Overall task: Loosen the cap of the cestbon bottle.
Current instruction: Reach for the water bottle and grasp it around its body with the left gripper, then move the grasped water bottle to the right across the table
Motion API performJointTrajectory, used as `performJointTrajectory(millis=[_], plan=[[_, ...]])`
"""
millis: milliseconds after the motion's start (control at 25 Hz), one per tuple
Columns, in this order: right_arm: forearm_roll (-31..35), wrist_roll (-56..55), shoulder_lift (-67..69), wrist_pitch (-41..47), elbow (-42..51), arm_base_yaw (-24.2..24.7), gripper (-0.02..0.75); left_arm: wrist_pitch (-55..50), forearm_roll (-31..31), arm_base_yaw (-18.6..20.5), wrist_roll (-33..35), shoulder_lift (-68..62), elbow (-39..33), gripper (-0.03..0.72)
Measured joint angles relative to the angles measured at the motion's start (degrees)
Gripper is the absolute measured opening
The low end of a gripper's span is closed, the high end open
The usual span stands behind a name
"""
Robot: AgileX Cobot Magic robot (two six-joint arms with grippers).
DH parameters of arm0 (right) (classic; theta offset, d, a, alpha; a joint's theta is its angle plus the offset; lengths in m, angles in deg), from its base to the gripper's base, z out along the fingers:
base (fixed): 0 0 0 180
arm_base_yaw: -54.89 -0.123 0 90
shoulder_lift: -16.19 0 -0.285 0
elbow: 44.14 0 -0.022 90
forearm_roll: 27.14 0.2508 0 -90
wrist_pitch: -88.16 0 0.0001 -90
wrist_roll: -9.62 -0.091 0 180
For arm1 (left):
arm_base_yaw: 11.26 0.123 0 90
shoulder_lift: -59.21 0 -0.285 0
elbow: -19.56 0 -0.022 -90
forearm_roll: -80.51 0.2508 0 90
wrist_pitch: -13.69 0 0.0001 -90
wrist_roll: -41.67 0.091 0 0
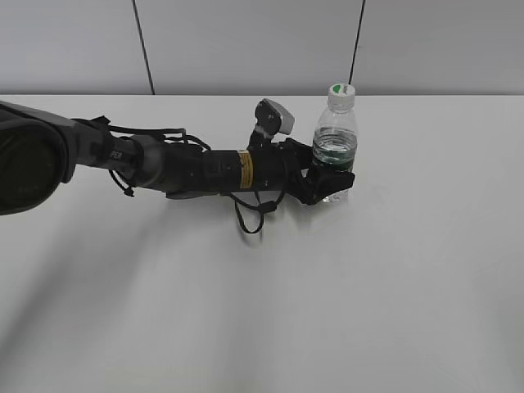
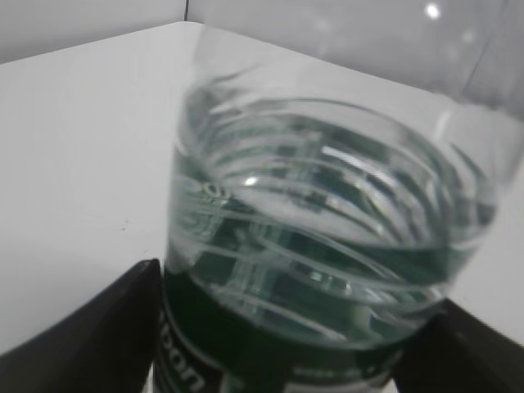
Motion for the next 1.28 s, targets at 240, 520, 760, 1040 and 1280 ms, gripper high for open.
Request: performJointTrajectory(millis=[240,520,760,1040,1280], plan=[[0.0,0.0,0.0,0.0,0.0,0.0,0.522,0.0,-0.41,0.0,0.07,0.0,0.0,0.526],[0.0,0.0,0.0,0.0,0.0,0.0,0.522,0.79,-0.13,0.0,0.07,0.0,0.0,0.517],[0.0,0.0,0.0,0.0,0.0,0.0,0.522,3.61,3.34,0.0,0.07,-0.02,0.0,0.512],[0.0,0.0,0.0,0.0,0.0,0.0,0.522,8.63,10.64,0.0,0.02,-0.02,0.0,0.51],[0.0,0.0,0.0,0.0,0.0,0.0,0.522,13.61,16.04,-0.2,-0.43,-0.02,0.0,0.51]])
